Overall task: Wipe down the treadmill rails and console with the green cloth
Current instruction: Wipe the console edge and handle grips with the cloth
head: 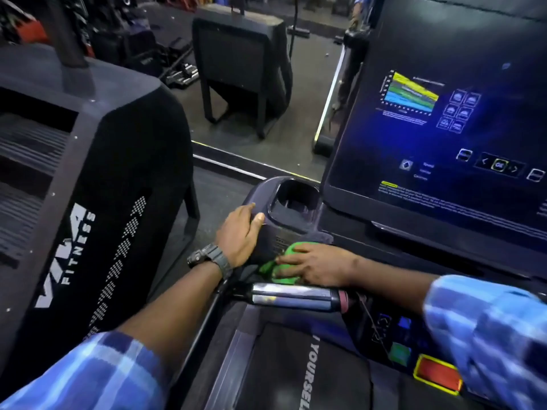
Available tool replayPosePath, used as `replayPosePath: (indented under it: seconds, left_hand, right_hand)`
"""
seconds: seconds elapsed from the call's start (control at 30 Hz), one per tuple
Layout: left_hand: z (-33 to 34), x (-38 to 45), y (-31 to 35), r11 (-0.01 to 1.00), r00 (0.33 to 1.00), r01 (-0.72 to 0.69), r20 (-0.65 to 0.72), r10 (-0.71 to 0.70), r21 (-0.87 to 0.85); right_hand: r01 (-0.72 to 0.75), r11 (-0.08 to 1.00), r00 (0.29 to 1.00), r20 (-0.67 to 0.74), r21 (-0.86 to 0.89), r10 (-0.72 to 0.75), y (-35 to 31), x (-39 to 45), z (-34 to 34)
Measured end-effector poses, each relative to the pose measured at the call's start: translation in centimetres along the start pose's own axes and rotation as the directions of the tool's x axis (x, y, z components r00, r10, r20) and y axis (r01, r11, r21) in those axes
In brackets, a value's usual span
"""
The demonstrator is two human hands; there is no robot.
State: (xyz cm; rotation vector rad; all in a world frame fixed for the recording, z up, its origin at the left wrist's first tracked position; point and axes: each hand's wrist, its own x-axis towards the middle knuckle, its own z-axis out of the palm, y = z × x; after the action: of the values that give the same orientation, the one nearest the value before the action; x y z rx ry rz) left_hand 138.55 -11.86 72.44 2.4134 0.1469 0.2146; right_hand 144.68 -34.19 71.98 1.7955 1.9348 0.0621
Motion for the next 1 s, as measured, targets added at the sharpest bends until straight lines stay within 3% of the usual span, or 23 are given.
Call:
replayPosePath:
  seconds: [0.1, 0.27, 0.33, 0.43, 0.5, 0.53, 0.6, 0.67, 0.7, 0.87, 0.93, 1.0]
  left_hand:
    - [-0.3, 0.1, -0.4, 0.999, 1.000, -0.028, 0.009, 0.027, 0.021]
    - [-0.2, 0.2, -1.0, 0.996, 0.997, -0.075, 0.021, 0.074, 0.045]
    - [-0.3, 0.4, -1.2, 0.993, 0.995, -0.098, 0.030, 0.097, 0.060]
    - [-0.4, 1.0, -1.5, 0.990, 0.992, -0.122, 0.035, 0.120, 0.071]
    - [-0.5, 1.5, -1.4, 0.990, 0.993, -0.118, 0.032, 0.115, 0.076]
    - [-0.4, 1.7, -1.3, 0.991, 0.993, -0.113, 0.030, 0.112, 0.074]
    - [0.1, 2.1, -1.0, 0.990, 0.993, -0.118, 0.033, 0.116, 0.075]
    - [0.5, 2.4, -0.7, 0.990, 0.992, -0.123, 0.045, 0.120, 0.071]
    - [0.6, 2.5, -0.5, 0.990, 0.992, -0.122, 0.049, 0.119, 0.064]
    - [1.4, 3.9, 0.1, 0.988, 0.986, -0.151, 0.072, 0.152, -0.019]
    - [1.6, 4.4, 0.5, 0.986, 0.988, -0.143, 0.052, 0.148, -0.089]
    - [1.7, 4.9, 1.1, 0.976, 0.994, -0.107, -0.011, 0.107, -0.192]
  right_hand:
    - [0.138, 0.990, 0.990, 0.041, -0.023, -0.137, 3.1, -1.4, 0.4]
    - [-0.171, 0.984, 0.971, -0.160, 0.040, 0.176, 3.5, 3.5, -2.7]
    - [-0.113, 0.994, 0.984, -0.138, 0.013, 0.113, 2.8, 3.3, -2.1]
    - [0.102, 0.995, 0.995, 0.006, 0.023, -0.102, 2.8, -0.9, -1.0]
    - [0.129, 0.990, 0.988, 0.073, 0.064, -0.133, 3.8, -3.1, -1.5]
    - [0.079, 0.994, 0.995, 0.055, 0.072, -0.083, 4.3, -3.5, -2.1]
    - [-0.151, 0.984, 0.987, -0.048, 0.097, 0.156, 4.9, -2.2, -3.1]
    - [-0.400, 0.885, 0.899, -0.086, 0.237, 0.429, 4.1, 0.9, -3.2]
    - [-0.455, 0.839, 0.863, -0.082, 0.300, 0.498, 3.3, 2.4, -3.1]
    - [-0.303, 0.913, 0.925, -0.145, 0.274, 0.351, 1.5, -0.5, -1.7]
    - [-0.427, 0.864, 0.852, -0.202, 0.266, 0.483, 1.3, -0.9, -1.9]
    - [-0.688, 0.624, 0.623, -0.139, 0.370, 0.770, 1.5, 1.9, -2.6]
